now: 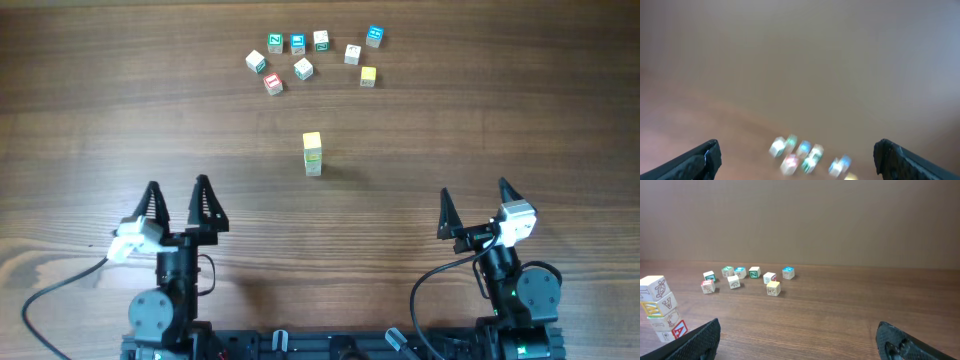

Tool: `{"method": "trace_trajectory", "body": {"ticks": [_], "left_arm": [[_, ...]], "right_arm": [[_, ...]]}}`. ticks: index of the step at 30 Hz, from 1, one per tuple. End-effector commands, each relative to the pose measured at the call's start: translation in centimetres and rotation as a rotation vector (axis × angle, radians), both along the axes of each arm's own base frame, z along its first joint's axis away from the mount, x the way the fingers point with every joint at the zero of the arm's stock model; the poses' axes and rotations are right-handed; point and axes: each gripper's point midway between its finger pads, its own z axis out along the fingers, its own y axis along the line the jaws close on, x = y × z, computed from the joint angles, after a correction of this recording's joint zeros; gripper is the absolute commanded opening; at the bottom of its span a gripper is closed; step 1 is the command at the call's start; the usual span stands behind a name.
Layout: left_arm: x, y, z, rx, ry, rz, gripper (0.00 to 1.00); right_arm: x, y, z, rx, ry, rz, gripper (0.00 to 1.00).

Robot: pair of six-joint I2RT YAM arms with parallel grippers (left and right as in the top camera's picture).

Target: Form a tower

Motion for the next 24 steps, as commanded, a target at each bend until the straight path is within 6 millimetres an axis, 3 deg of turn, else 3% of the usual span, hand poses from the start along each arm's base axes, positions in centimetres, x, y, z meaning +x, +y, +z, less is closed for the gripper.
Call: {"method": "trace_trajectory", "body": {"ticks": [1, 3, 5, 24], "left_arm": [[0.4, 0.3, -2.5, 0.011, 0.077, 0.016, 1.00], [0.5, 0.3, -3.9, 0.016, 0.135, 0.015, 1.00], [0.5, 0.2, -6.7, 0.029, 0.249, 0.011, 1.00], [0.5, 0.2, -6.9, 0.030, 0.258, 0.011, 1.00]], "right_arm": [[0.0, -0.4, 0.3, 0.014, -0.011, -0.023, 1.00], [0.0, -0.4, 0.3, 0.014, -0.011, -0.023, 1.00], [0.0, -0.4, 0.3, 0.014, -0.011, -0.023, 1.00], [0.0, -0.4, 0.3, 0.014, -0.010, -0.024, 1.00]]}}
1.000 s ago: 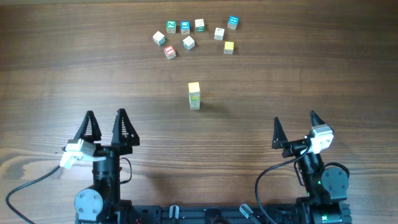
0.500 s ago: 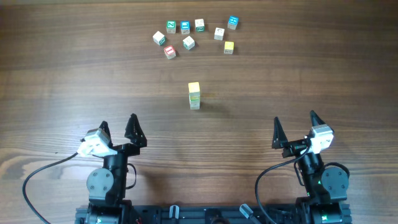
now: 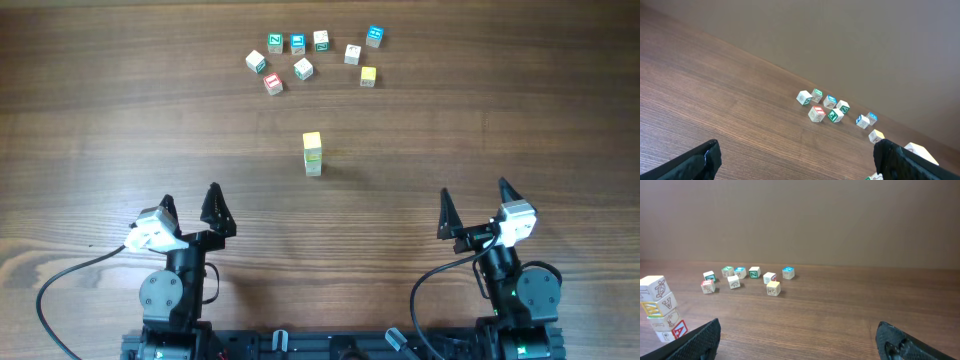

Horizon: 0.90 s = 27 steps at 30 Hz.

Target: Form a tower

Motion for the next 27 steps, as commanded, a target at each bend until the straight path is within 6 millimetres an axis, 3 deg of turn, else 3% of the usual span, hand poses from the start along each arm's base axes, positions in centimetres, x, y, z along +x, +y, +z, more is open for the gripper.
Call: {"method": "trace_trajectory", "body": {"ticks": [1, 6, 9, 27], "left_arm": [[-0.01, 0.41, -0.16, 0.010, 0.005, 0.022, 1.00], [-0.03, 0.81, -0.09, 0.037, 0.004, 0.043, 1.00], [-0.03, 0.80, -0.08, 0.223, 0.014, 0.030, 1.00], [-0.03, 0.79, -0.08, 0.228, 0.014, 0.029, 1.00]], "right_arm": [[0.02, -0.43, 0.28, 0.014, -0.011, -0.023, 1.00], [0.02, -0.43, 0.27, 0.014, -0.010, -0.023, 1.00], [0.03, -0.44, 0.27, 0.014, -0.011, -0.023, 1.00], [0.03, -0.44, 0.28, 0.014, -0.011, -0.023, 1.00]]}}
